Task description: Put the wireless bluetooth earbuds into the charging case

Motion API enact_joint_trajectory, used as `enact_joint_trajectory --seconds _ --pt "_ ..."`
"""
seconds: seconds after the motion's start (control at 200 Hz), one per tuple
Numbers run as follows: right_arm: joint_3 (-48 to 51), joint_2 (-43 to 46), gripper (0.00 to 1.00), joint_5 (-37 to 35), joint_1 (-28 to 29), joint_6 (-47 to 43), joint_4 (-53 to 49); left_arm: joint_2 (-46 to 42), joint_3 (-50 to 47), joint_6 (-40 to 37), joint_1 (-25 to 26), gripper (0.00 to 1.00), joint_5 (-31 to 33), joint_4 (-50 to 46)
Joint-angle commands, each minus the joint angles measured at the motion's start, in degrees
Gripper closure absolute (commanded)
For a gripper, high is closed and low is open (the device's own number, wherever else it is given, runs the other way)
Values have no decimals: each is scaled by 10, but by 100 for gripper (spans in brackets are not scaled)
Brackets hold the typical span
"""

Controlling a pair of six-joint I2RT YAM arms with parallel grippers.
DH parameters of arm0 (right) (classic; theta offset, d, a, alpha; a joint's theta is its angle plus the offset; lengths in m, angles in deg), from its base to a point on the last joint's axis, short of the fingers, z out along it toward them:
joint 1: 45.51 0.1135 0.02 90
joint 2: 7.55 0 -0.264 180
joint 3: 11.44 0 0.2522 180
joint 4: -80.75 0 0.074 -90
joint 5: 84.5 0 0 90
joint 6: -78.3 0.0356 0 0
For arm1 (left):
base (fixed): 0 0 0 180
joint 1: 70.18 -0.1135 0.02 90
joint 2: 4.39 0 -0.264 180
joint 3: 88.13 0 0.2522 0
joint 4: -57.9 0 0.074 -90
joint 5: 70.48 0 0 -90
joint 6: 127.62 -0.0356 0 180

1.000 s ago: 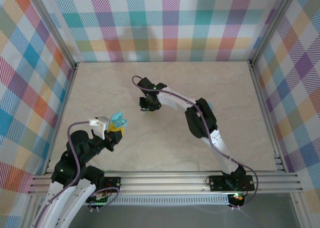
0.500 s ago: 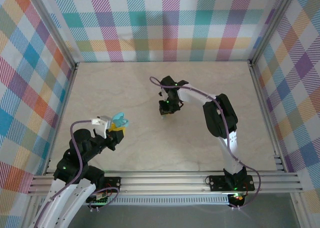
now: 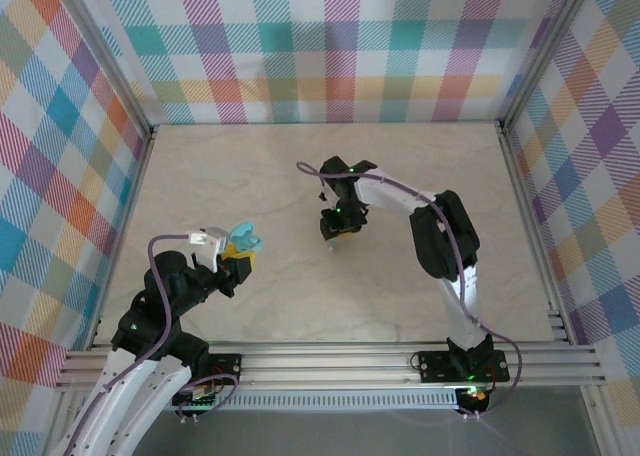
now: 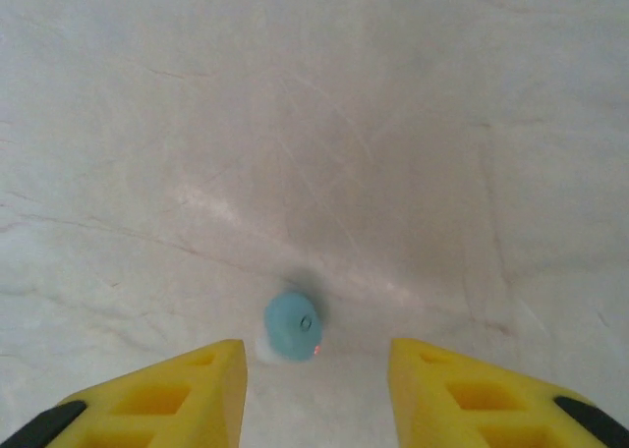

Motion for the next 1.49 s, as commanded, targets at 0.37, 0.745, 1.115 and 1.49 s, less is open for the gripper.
enact_joint_trajectory --seconds 0.37,0.745,1.115,1.49 --pt "96 100 61 45 -7 141 79 83 6 -15 -4 100 -123 139" --pt "64 36 66 -13 12 164 46 146 -19 17 4 100 -197 228" --pt "40 -1 70 -20 31 159 40 161 -18 9 19 100 -189 223" --pt "42 -10 72 -29 33 154 38 162 -15 6 23 100 -184 215"
